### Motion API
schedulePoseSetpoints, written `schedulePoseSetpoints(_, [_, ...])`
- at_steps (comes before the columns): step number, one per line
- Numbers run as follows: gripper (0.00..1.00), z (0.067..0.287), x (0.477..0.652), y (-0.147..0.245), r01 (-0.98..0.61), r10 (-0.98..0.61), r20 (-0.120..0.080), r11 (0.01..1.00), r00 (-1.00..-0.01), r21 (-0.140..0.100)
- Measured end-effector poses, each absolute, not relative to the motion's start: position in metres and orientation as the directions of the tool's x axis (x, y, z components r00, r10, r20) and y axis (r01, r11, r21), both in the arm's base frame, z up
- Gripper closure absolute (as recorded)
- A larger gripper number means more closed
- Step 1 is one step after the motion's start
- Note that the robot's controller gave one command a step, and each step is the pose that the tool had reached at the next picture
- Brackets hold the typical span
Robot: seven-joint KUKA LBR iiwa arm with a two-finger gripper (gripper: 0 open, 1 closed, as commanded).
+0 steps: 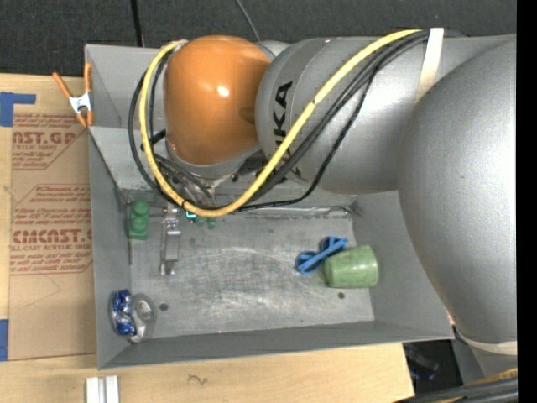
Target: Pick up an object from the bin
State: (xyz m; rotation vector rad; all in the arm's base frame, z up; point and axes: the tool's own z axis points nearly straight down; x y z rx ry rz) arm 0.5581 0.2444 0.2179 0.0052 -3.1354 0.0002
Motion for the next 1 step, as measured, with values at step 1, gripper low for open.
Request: schedulePoseSetpoints(1, [0.0, 0.114, 0.4782, 0.2403, -0.028, -0.028, 0.011, 1.0, -1.0, -0.003])
